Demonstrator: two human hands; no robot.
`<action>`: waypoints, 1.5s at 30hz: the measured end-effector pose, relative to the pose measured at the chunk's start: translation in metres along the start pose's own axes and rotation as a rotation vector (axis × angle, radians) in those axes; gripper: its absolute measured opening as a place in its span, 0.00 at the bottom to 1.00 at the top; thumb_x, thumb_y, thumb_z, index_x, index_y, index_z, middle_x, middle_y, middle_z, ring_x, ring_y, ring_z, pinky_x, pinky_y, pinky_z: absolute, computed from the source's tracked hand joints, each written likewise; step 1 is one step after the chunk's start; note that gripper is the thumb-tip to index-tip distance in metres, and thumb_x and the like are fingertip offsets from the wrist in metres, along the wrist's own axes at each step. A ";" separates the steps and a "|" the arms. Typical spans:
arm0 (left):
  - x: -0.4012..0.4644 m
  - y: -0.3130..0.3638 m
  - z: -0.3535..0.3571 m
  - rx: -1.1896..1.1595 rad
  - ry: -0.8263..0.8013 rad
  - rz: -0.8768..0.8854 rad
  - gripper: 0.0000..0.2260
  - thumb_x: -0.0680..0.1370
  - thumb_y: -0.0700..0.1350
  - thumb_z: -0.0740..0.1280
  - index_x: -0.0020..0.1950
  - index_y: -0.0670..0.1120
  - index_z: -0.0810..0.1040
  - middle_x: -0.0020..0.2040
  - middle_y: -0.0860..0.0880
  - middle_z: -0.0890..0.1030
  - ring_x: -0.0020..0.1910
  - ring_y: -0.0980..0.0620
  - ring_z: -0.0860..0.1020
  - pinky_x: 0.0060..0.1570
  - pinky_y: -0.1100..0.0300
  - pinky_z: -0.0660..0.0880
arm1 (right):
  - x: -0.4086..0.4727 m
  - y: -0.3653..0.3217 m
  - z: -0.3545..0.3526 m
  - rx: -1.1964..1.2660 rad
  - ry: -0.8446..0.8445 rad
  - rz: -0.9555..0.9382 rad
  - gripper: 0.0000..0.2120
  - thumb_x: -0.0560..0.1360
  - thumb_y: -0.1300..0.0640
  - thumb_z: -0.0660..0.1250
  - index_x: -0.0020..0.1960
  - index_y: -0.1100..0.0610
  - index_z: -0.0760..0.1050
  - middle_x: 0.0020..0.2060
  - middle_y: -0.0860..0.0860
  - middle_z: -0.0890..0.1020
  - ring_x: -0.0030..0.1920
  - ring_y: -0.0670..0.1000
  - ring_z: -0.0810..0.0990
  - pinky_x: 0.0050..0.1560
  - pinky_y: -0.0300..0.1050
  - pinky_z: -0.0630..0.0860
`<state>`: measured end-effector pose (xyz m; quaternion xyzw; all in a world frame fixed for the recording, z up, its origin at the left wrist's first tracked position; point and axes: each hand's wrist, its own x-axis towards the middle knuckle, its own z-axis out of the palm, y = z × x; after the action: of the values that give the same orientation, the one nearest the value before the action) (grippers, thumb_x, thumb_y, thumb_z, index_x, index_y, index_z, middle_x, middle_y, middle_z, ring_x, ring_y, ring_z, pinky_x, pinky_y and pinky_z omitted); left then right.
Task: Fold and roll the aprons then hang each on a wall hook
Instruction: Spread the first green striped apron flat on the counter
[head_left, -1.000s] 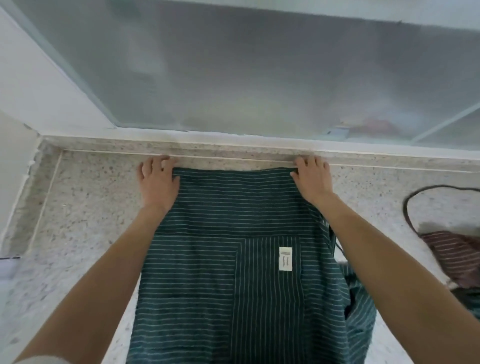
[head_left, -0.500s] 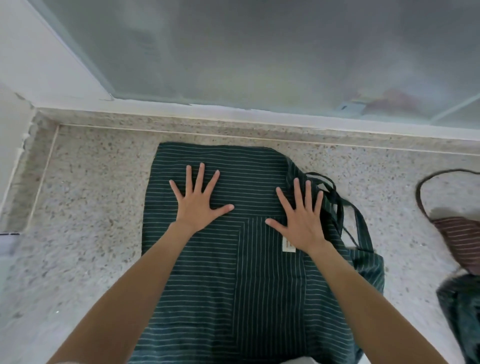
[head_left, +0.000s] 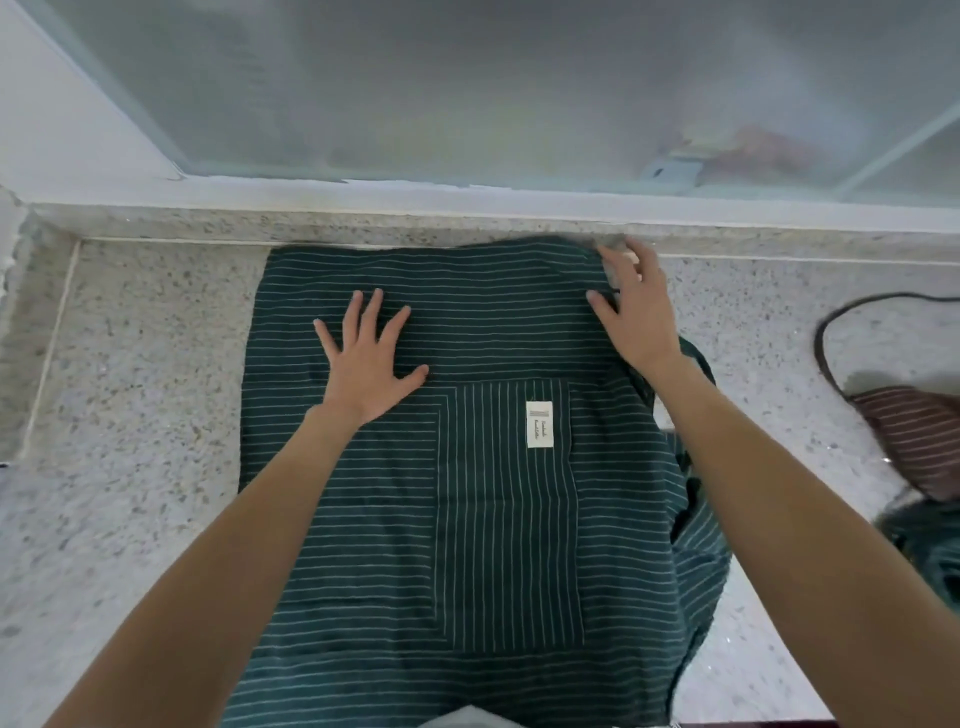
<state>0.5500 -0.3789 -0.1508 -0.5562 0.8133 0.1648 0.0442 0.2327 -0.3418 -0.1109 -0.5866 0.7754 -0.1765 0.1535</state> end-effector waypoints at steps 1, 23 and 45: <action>-0.007 0.017 0.000 -0.029 0.047 0.054 0.32 0.74 0.60 0.63 0.75 0.52 0.57 0.77 0.45 0.51 0.76 0.45 0.44 0.68 0.34 0.41 | -0.012 0.002 -0.007 0.041 0.036 -0.023 0.20 0.78 0.52 0.63 0.68 0.54 0.67 0.72 0.55 0.61 0.68 0.57 0.65 0.61 0.50 0.71; -0.079 0.192 0.055 0.061 -0.326 0.284 0.50 0.64 0.71 0.66 0.76 0.56 0.42 0.77 0.51 0.37 0.74 0.47 0.34 0.69 0.36 0.37 | -0.234 0.170 -0.087 -0.116 0.226 0.618 0.12 0.76 0.58 0.62 0.56 0.65 0.73 0.53 0.61 0.75 0.53 0.62 0.72 0.49 0.54 0.70; 0.004 0.278 0.050 -0.092 -0.040 0.458 0.28 0.71 0.44 0.70 0.69 0.55 0.67 0.77 0.50 0.50 0.76 0.44 0.43 0.68 0.35 0.45 | -0.138 0.219 -0.116 -0.447 -0.044 0.085 0.20 0.76 0.54 0.65 0.65 0.61 0.70 0.70 0.63 0.63 0.71 0.64 0.60 0.69 0.59 0.60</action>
<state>0.2874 -0.2760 -0.1382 -0.3549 0.9090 0.2186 -0.0036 0.0303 -0.1429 -0.1026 -0.5765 0.8157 0.0190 0.0441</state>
